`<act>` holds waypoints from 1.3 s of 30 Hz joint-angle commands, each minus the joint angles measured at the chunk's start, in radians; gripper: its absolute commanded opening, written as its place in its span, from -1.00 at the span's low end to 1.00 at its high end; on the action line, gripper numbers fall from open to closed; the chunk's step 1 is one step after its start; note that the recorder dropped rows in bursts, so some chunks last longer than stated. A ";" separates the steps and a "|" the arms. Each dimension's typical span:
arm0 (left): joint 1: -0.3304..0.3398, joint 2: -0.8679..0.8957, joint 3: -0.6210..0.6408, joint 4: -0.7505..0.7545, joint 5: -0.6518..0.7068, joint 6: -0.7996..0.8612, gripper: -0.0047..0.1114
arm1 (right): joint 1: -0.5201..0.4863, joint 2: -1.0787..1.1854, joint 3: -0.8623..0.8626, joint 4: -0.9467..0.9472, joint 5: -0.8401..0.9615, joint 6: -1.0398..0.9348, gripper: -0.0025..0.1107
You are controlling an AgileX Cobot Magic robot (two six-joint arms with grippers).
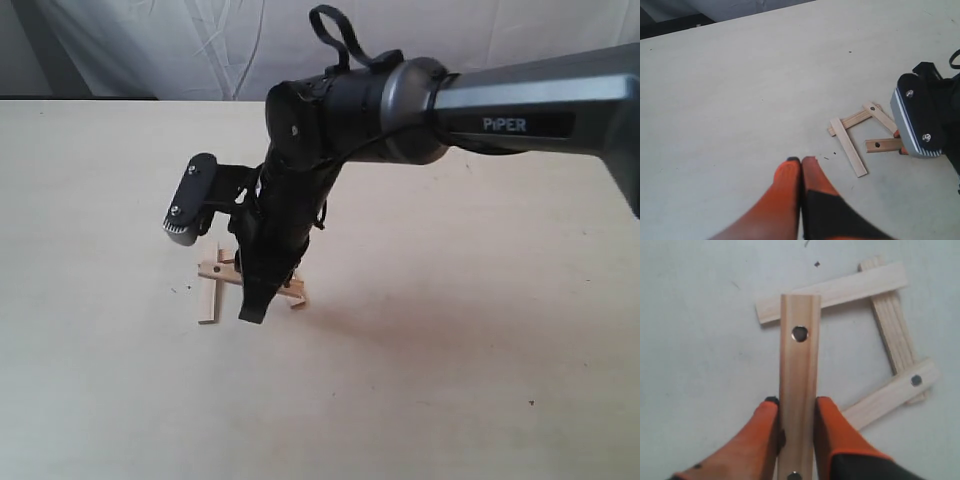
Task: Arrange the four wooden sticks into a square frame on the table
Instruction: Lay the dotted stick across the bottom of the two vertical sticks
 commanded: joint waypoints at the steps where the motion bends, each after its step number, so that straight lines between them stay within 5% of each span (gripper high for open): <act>1: 0.002 -0.008 0.004 -0.010 -0.020 0.001 -0.92 | 0.006 0.045 -0.047 -0.003 0.021 -0.154 -0.97; 7: 0.002 -0.008 0.004 -0.023 -0.020 0.001 -0.92 | 0.017 0.087 -0.056 -0.018 0.013 -0.303 -0.97; 39: 0.002 -0.008 0.004 -0.027 -0.020 0.001 -0.92 | 0.017 0.115 -0.061 -0.043 -0.049 -0.288 -0.97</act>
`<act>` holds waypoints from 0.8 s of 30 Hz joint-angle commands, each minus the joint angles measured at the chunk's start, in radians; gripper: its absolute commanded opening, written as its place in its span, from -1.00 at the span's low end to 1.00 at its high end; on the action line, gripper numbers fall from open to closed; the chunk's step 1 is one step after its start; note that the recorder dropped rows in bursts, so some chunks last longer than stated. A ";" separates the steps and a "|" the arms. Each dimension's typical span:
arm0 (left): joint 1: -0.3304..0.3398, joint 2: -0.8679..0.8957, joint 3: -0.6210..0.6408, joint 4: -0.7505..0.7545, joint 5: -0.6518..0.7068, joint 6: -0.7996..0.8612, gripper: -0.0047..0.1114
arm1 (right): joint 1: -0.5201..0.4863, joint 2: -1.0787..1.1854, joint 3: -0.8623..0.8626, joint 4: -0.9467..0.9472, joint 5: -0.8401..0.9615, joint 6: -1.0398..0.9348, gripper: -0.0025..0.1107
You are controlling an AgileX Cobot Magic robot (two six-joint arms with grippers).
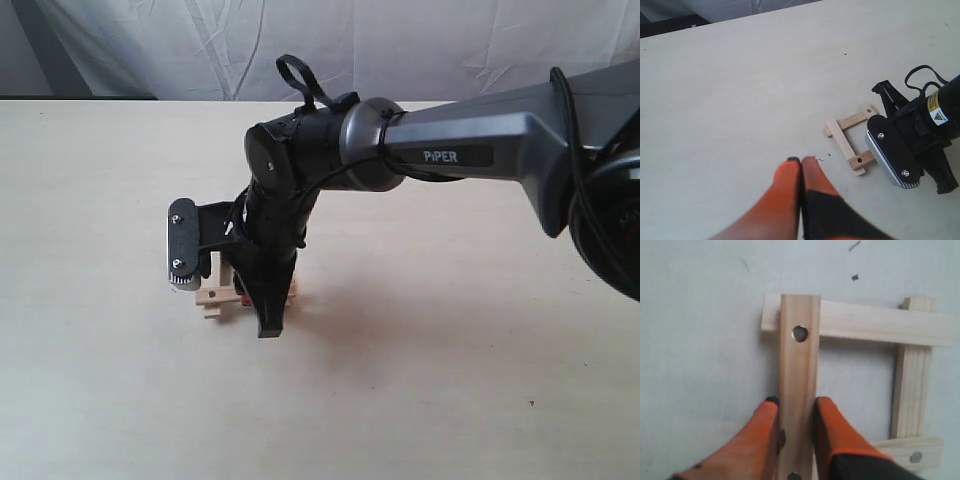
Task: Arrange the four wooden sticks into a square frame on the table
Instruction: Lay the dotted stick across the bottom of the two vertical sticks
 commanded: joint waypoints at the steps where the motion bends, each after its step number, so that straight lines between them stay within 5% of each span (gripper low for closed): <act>1: 0.002 -0.008 0.001 -0.009 -0.013 0.001 -0.92 | 0.000 -0.002 -0.005 -0.005 -0.007 0.001 -0.97; 15: 0.002 -0.008 0.001 -0.007 -0.013 0.001 -0.92 | 0.000 -0.002 -0.005 -0.001 -0.014 0.040 -0.94; 21: 0.002 -0.008 0.001 -0.007 -0.013 0.001 -0.92 | 0.000 -0.005 -0.005 -0.003 -0.014 0.054 -0.24; 24: 0.002 -0.008 0.001 -0.007 -0.013 0.001 -0.92 | 0.000 -0.014 -0.005 -0.003 -0.014 0.085 -0.14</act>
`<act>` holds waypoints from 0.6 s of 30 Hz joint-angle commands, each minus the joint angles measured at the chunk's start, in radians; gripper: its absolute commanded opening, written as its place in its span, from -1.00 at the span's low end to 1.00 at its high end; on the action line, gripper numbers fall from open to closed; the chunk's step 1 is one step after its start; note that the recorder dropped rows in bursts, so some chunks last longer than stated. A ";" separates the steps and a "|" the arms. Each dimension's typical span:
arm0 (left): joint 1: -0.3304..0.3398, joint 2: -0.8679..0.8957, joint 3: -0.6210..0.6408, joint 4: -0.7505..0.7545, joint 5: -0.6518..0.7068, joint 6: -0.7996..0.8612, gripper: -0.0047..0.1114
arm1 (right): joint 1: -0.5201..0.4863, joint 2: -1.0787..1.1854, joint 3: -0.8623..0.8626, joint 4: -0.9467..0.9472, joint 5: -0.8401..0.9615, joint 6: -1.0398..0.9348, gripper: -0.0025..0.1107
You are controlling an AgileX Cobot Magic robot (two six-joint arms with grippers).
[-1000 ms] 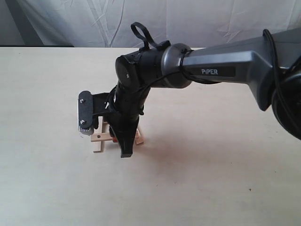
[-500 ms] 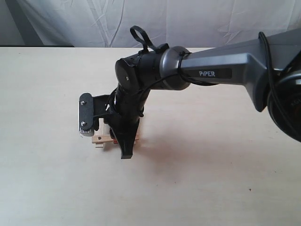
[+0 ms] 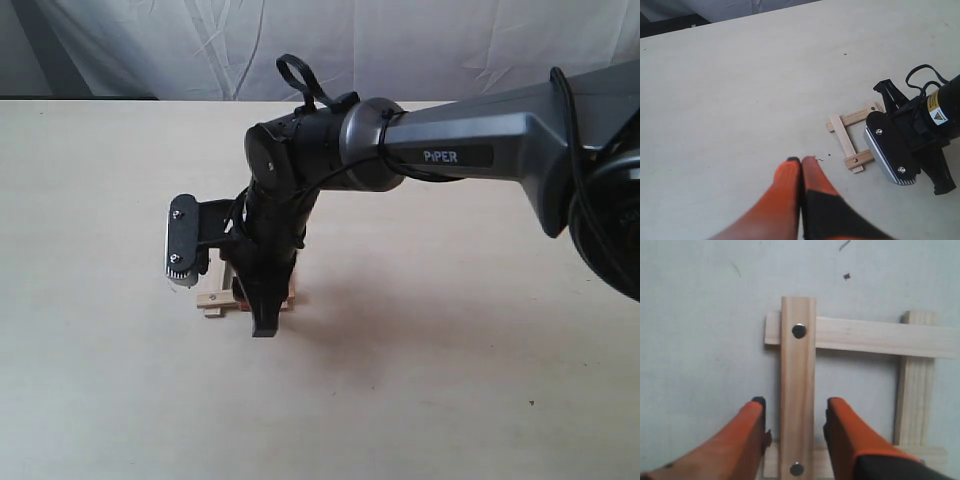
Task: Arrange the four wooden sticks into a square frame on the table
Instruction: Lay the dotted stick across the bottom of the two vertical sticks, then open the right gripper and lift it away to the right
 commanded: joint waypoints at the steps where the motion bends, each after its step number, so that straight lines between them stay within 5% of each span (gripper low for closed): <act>1: 0.002 -0.008 0.001 -0.007 -0.013 0.001 -0.92 | 0.000 -0.021 -0.005 -0.003 -0.009 0.044 -0.16; 5: 0.002 -0.008 0.001 -0.007 -0.013 0.001 -0.92 | 0.000 -0.069 -0.005 -0.003 -0.009 0.132 -0.39; 10: 0.002 -0.008 0.001 -0.005 -0.013 0.001 -0.92 | -0.002 -0.128 -0.005 -0.003 -0.003 0.277 -0.93; 18: 0.002 -0.029 0.001 0.014 -0.007 0.001 -0.92 | -0.051 -0.150 -0.005 0.046 0.089 0.558 -0.97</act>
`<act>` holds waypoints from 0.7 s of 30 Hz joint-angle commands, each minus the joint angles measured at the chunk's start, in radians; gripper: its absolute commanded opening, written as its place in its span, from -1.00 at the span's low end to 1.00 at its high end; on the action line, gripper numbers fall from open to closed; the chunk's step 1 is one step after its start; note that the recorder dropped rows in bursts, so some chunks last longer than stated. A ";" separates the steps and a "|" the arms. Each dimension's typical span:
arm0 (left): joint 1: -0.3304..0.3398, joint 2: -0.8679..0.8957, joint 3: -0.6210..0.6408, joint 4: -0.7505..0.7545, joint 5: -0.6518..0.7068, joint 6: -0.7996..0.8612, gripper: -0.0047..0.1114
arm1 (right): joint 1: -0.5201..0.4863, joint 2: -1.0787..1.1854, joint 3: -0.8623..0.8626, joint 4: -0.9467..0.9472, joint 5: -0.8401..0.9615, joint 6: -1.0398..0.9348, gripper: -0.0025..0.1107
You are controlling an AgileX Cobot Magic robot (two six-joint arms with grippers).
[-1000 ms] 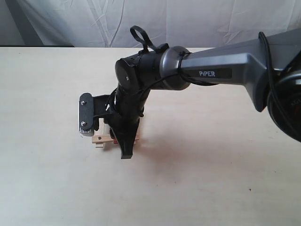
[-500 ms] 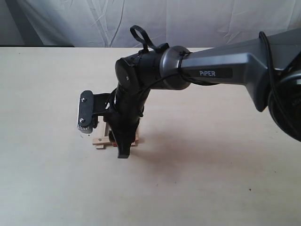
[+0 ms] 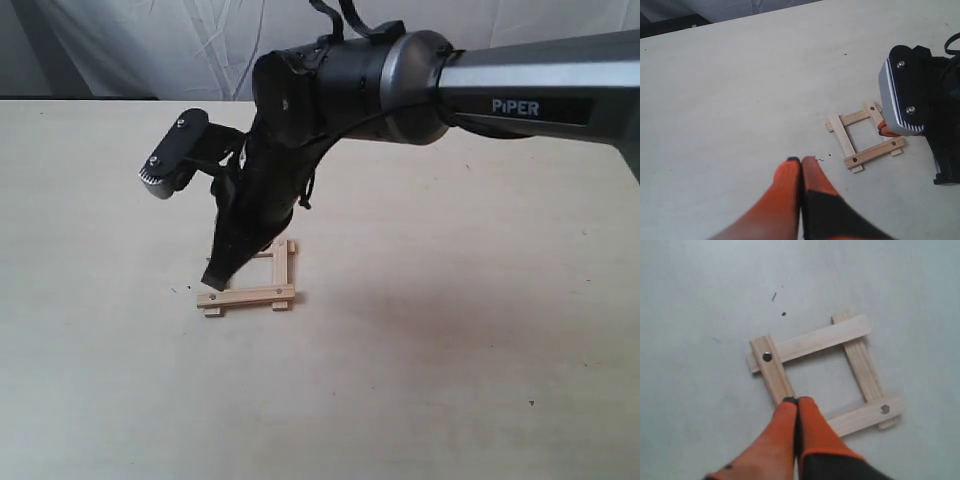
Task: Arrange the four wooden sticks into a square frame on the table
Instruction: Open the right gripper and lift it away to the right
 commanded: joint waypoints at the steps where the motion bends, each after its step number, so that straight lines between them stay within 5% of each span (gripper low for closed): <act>1: 0.002 -0.036 0.001 0.015 -0.005 0.001 -0.92 | -0.060 -0.013 -0.005 0.054 0.086 0.133 -0.97; 9: 0.002 -0.182 0.007 0.027 -0.020 0.001 -0.92 | -0.249 -0.100 -0.003 0.170 0.181 0.288 -0.97; 21: 0.002 -0.397 0.236 0.027 -0.160 -0.037 -0.92 | -0.415 -0.335 0.005 0.048 0.185 0.433 -0.97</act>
